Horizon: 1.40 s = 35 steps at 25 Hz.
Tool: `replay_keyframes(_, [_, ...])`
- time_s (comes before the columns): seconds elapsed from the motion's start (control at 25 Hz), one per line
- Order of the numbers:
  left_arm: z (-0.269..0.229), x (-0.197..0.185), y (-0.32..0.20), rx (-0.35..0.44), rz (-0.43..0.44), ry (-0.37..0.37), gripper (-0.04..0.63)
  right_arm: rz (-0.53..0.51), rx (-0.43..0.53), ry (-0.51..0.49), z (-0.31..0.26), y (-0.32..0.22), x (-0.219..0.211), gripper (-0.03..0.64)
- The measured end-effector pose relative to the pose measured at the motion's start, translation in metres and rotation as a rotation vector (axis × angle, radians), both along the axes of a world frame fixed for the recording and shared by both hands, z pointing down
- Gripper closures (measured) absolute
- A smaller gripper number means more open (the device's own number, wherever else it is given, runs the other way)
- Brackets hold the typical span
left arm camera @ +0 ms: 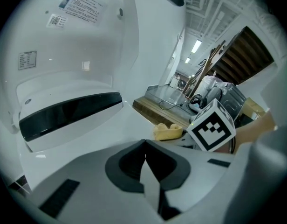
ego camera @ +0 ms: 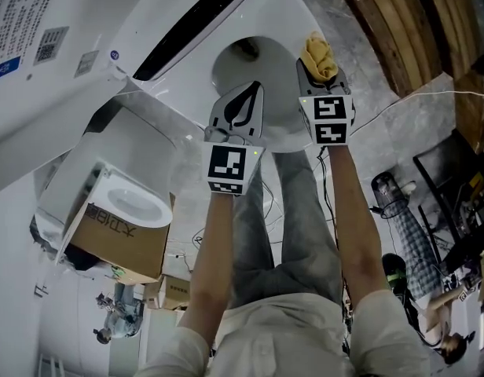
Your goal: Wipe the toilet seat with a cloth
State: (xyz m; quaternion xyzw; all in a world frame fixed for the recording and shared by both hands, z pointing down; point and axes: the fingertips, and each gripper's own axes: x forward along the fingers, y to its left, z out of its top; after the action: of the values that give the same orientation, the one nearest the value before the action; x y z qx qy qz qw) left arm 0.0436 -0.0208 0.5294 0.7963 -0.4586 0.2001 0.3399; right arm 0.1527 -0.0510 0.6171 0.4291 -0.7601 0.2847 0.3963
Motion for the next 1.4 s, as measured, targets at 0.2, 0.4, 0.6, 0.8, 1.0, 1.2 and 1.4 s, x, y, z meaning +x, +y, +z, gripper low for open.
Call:
replay_keyframes(0.2, [0.000, -0.016, -0.002, 0.002, -0.024, -0.003, 0.581, -0.028, 0.022, 0.010, 0.001, -0.020, -0.015, 0.526])
replay_keyframes(0.4, [-0.001, -0.031, -0.004, 0.007, -0.057, -0.009, 0.581, -0.060, 0.040, 0.015, -0.001, -0.034, -0.028, 0.526])
replay_keyframes(0.6, [0.000, -0.047, -0.011, 0.017, -0.090, -0.012, 0.581, -0.092, 0.052, 0.022, -0.001, -0.046, -0.040, 0.526])
replay_keyframes(0.8, [-0.003, -0.059, -0.017, 0.034, -0.109, -0.011, 0.581, -0.108, 0.065, 0.022, -0.003, -0.056, -0.053, 0.526])
replay_keyframes(1.0, [-0.005, -0.071, -0.018, 0.037, -0.127, -0.008, 0.581, -0.130, 0.081, 0.024, -0.004, -0.068, -0.068, 0.526])
replay_keyframes(1.2, [-0.005, -0.083, -0.016, 0.035, -0.142, -0.006, 0.581, -0.146, 0.093, 0.024, -0.006, -0.076, -0.086, 0.526])
replay_keyframes(1.4, [-0.006, -0.095, -0.015, 0.036, -0.158, -0.008, 0.581, -0.152, 0.099, 0.014, -0.010, -0.081, -0.103, 0.526])
